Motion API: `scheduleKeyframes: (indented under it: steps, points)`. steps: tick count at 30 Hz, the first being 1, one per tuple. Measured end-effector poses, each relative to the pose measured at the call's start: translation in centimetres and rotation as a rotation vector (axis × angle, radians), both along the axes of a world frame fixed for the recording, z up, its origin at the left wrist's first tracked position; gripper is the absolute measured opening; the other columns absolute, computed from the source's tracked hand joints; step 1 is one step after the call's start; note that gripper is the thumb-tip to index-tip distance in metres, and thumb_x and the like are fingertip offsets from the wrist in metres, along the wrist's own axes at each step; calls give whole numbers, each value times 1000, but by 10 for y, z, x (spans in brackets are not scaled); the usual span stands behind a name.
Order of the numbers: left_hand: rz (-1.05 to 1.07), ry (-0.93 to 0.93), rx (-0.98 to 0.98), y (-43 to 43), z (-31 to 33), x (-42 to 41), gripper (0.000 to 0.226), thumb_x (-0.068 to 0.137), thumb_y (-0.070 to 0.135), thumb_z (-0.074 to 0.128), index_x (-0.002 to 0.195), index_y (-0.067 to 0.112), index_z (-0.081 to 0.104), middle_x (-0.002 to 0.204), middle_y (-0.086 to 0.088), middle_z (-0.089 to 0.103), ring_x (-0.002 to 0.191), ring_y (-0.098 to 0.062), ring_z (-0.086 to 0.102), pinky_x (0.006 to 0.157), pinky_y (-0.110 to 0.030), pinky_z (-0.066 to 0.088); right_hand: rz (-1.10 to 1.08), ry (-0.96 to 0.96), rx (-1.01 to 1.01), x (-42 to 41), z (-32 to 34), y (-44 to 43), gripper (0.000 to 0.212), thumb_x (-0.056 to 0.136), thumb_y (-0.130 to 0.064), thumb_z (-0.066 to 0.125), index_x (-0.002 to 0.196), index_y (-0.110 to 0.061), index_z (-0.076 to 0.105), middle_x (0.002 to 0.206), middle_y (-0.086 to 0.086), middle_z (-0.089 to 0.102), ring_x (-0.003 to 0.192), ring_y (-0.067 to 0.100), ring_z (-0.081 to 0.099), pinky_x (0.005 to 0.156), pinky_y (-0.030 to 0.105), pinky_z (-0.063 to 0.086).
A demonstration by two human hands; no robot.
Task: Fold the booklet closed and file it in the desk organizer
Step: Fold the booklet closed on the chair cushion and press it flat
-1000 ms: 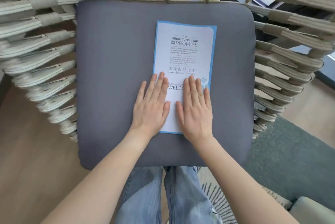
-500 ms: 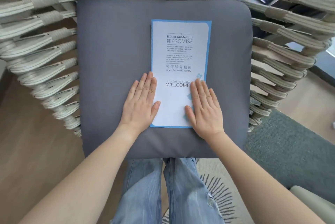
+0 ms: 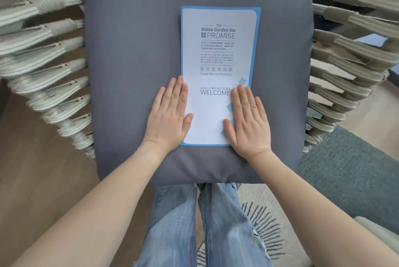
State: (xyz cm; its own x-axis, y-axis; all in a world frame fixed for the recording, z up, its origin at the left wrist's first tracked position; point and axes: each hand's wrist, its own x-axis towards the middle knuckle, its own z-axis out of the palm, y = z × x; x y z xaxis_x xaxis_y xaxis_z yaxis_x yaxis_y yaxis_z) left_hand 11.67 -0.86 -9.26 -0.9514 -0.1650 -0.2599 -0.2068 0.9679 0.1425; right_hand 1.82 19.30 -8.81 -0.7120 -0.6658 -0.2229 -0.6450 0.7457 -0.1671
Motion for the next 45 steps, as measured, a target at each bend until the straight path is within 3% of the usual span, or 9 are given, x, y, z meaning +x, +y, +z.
scheduleKeyframes:
  steps: [6,11,18,27,45]
  points:
    - [5,18,12,-1,4,0,66,98,35,26,151,-3,14,160,-21,16,148,-32,15,121,-44,9,5,-24,5,-1,5,0,66,98,-41,33,154,-8,21,162,10,21,150,23,17,123,38,8]
    - [26,96,60,-4,19,-2,63,97,35,29,149,-1,26,158,-20,24,146,-33,23,119,-43,12,-24,-109,-156,-6,29,0,63,99,-37,33,154,-8,22,161,11,21,150,24,16,122,39,11]
    - [75,275,116,-2,37,-44,60,99,30,36,151,2,25,159,-17,23,147,-33,18,121,-46,12,-75,11,-227,-36,42,-47,60,100,-29,35,153,-4,21,161,12,21,150,28,16,122,43,8]
    - [79,141,59,5,-10,-58,63,100,35,28,153,1,16,160,-21,13,149,-34,10,121,-47,8,-26,75,-110,-44,-13,-51,63,99,-37,34,154,-8,20,162,9,20,150,25,16,122,42,5]
    - [54,23,80,-15,13,-41,72,99,43,25,151,-5,13,160,-25,11,149,-34,9,122,-42,6,20,-12,-155,-57,10,-15,65,100,-39,39,153,-5,23,160,13,24,149,27,20,122,39,14]
